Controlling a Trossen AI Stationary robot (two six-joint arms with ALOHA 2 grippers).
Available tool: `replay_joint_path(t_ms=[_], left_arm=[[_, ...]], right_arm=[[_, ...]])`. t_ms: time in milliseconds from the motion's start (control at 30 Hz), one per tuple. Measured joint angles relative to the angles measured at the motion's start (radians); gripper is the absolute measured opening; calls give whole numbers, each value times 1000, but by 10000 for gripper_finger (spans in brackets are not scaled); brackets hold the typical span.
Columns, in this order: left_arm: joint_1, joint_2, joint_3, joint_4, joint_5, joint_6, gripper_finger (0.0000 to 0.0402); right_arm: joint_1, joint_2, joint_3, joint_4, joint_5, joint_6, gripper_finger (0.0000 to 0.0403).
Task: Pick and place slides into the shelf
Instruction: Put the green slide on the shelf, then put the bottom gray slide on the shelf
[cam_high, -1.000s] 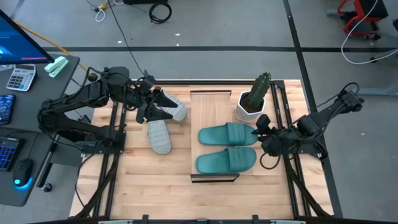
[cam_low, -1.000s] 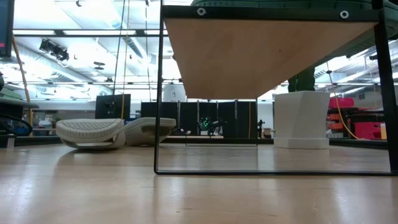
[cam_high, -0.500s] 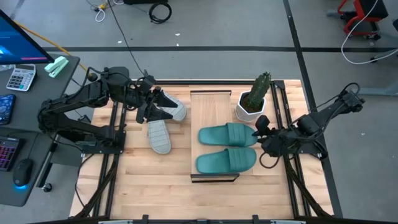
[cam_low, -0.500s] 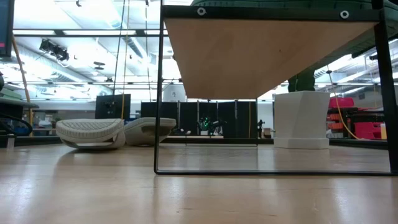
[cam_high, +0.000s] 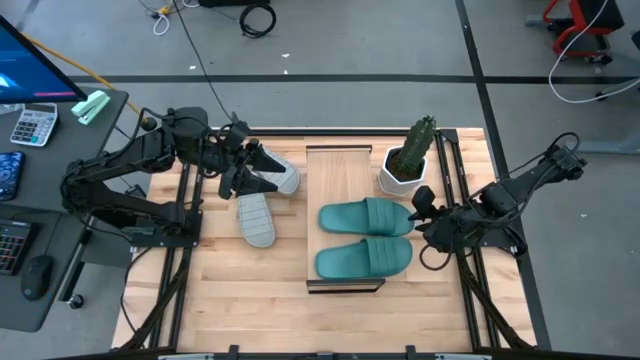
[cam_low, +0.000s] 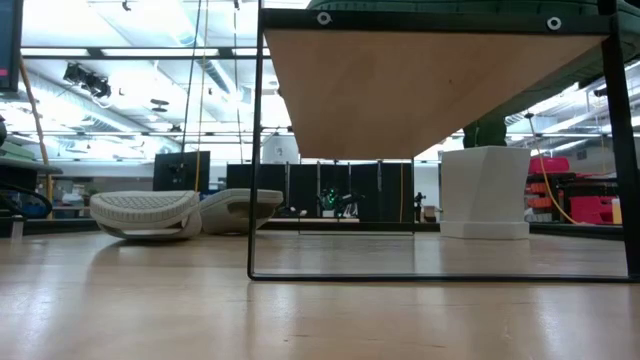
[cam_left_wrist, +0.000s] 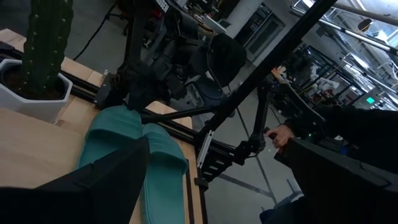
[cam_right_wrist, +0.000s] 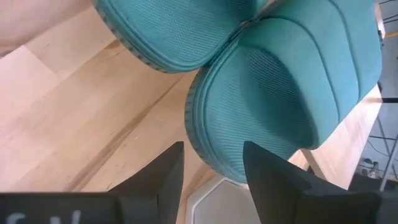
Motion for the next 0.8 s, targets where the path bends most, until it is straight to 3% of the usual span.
replay_joint_path(t_ms=[333,467,667,800], left_arm=[[0,0,0,-8,-20,11,385],[0,0,0,-53,-73,36,385],[-17,0,-2,-199,-158,38,385],[-52,15,-50,-213,-214,29,385]], right_arm=[[3,1,20,-29,5,-1,171],[20,3,92,-86,77,1,171],[41,7,226,-170,120,219,168],[83,38,266,-188,117,332,156]])
